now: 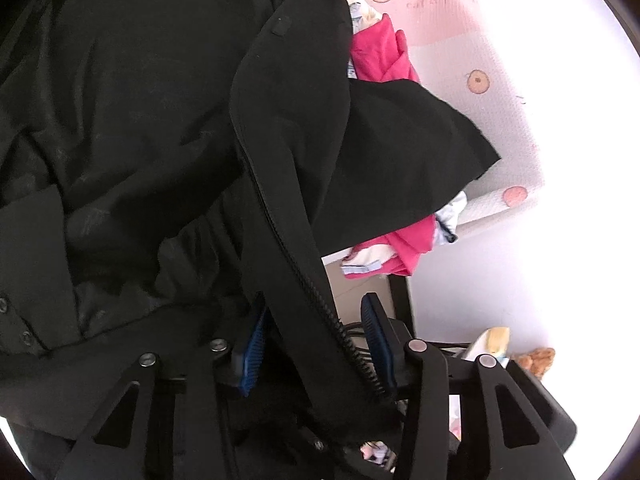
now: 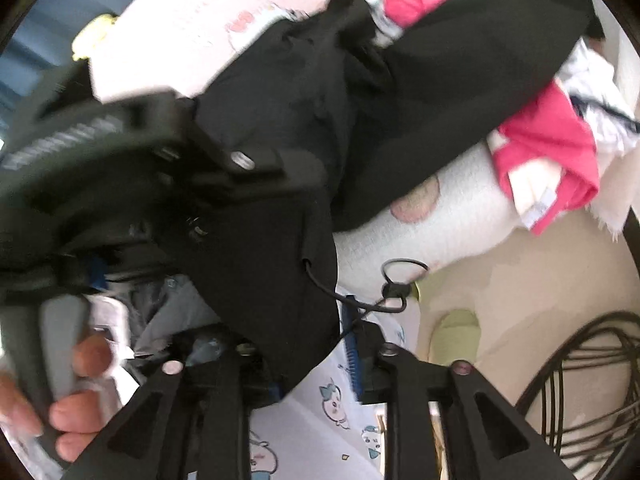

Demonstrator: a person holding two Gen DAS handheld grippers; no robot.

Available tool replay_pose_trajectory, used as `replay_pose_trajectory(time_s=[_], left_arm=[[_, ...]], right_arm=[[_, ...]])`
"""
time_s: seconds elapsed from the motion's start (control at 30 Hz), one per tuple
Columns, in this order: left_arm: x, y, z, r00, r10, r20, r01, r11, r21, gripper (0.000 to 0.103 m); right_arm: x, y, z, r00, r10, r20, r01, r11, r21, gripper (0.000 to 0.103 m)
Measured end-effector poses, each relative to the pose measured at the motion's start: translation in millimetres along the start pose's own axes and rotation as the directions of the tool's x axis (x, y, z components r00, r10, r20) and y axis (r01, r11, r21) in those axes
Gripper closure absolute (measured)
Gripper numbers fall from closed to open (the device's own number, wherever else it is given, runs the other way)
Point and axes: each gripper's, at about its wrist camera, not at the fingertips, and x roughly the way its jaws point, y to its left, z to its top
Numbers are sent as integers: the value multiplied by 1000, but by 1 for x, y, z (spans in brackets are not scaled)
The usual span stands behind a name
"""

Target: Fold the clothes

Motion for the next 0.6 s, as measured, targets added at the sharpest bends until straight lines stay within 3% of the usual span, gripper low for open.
replay_pose_trajectory(time_s=[0.07, 0.23, 0.4, 0.6], left_arm=[[-8, 1, -3, 999, -31, 32, 31, 999, 13, 61], [-21, 5, -6, 997, -40, 72, 38, 999, 26, 72], [-31, 19, -8, 992, -101, 72, 102, 995, -9, 73], [-42, 27, -8, 987, -150, 63, 151, 988, -9, 73]], right_arm=[[-14, 5, 1, 999, -1, 54, 2, 1000, -15, 58], [-46, 23, 2, 981, -50, 186, 72, 991, -112, 43], [-48, 41, 5, 973, -110, 201, 153, 965, -211, 42], [-32, 52, 10, 980, -87, 182, 130, 962, -241, 42]])
